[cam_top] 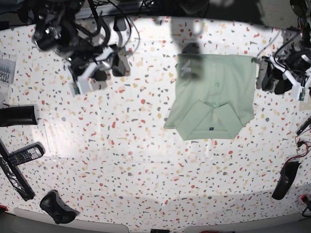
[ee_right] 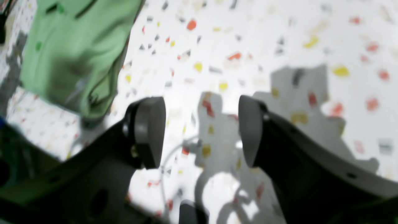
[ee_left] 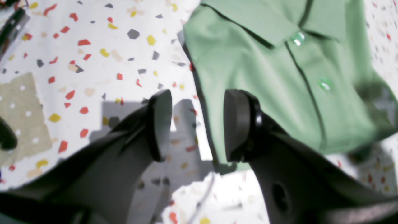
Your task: Fold the T-shirt properly
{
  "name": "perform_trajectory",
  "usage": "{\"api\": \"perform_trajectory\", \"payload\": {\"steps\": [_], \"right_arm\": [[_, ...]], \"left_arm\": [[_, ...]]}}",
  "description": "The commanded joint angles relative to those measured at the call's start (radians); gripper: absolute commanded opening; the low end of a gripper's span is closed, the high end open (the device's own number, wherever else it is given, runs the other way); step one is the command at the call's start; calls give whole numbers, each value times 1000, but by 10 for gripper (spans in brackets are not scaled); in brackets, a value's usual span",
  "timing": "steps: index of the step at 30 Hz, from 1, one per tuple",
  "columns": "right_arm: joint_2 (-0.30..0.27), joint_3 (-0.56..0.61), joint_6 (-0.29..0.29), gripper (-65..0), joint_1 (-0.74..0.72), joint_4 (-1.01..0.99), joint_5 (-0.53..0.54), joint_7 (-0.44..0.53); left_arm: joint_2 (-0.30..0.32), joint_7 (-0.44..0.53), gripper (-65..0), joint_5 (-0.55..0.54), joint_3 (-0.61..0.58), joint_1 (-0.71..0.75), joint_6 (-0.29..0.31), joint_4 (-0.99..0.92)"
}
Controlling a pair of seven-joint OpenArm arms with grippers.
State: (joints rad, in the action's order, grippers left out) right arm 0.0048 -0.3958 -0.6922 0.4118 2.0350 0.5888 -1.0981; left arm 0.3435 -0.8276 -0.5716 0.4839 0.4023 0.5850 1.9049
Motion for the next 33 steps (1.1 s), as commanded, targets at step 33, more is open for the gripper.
{"api": "perform_trajectory", "payload": {"steps": [33], "right_arm": [[-251,-73,-6,-295,793,-127,173,73]], "left_arm": [[0,30,-405,95,5,630,37,77]]}}
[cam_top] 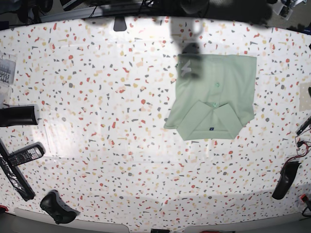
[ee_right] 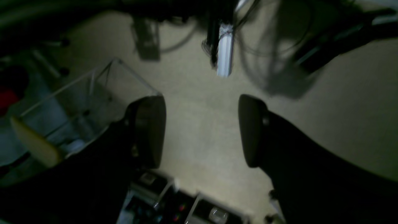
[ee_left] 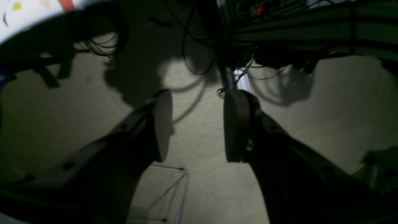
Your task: Fold the T-shirt properly
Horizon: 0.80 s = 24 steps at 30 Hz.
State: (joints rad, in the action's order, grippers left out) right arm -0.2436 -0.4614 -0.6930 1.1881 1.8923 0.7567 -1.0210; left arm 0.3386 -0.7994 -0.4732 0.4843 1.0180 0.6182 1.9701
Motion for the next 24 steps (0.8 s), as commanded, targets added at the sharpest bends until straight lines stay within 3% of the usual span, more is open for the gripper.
{"api": "perform_trajectory", "payload": {"steps": [1,6,8,14,20,22,24], "right_arm": [[-27,26,-5,-295,6,-39,2,16],[-104,213,-5,-295,-154,-349,-104,55],[-111,282,-5,-295,-248,-478,-144,82],[-111,480,-5,-295,-515,-844,-254,175],[-71,602,-5,-295,-703,-1086,-286,299],[-41,606,6,-295,-744,-1136,-287,343],[-6,605,74,-295,-780,-1170,-286,352]], "left_arm": [[5,16,-405,-1,4,13,5,-24],[6,57,-405,41,-69,-23,37,-268],[6,69,-405,62,-130,-63,72,-390],[5,190,-405,195,-328,-283,71,-806],[-66,363,-405,313,-375,-511,-161,-1131],[-100,391,-405,352,-375,-563,-195,-1186],[-130,423,-405,376,-375,-601,-212,-1225]]}}
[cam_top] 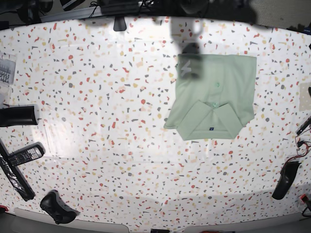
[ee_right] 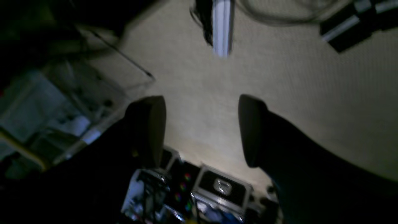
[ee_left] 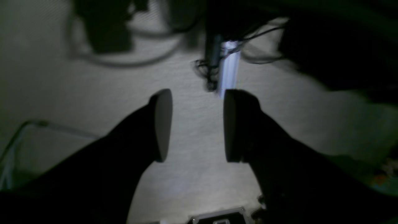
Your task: Fold the T-shirt properly
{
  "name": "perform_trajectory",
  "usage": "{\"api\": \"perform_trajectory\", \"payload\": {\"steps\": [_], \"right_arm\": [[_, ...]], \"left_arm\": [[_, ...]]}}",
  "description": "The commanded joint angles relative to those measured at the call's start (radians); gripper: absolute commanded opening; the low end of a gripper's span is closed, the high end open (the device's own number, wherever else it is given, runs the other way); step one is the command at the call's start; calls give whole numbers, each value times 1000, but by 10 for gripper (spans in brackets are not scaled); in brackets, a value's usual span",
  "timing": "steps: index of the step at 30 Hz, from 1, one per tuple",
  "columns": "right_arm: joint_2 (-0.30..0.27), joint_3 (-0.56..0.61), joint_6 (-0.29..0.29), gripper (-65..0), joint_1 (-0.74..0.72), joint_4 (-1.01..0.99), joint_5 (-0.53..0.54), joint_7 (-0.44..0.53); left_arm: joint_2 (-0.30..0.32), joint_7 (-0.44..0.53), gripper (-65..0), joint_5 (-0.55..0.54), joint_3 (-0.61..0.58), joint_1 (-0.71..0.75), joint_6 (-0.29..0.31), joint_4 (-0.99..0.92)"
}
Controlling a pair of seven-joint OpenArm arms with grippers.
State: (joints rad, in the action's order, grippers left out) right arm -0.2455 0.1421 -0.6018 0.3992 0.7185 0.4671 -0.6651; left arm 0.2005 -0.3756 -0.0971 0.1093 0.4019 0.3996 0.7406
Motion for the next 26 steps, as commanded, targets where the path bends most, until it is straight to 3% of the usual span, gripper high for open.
{"api": "perform_trajectory", "payload": {"steps": [1,6,8,12,26], "right_arm": [[11,2,16,-295,-7,-8,0,3],[53,2,159,-295,-45,-29,-135,174],[54,2,192,-295,-47,-29,-157,240],[51,2,195,-295,-47,-29,-157,314],[51,2,191,-295,-47,-29,-154,319]], "left_arm": [[-6,21,-405,8,0,0,2,-12],[-45,68,-405,72,0,-60,-35,-98],[-43,87,-405,71,0,-74,-42,-127],[-35,83,-405,72,0,-92,-60,-144],[-34,48,-405,82,0,-103,-64,-144]]}}
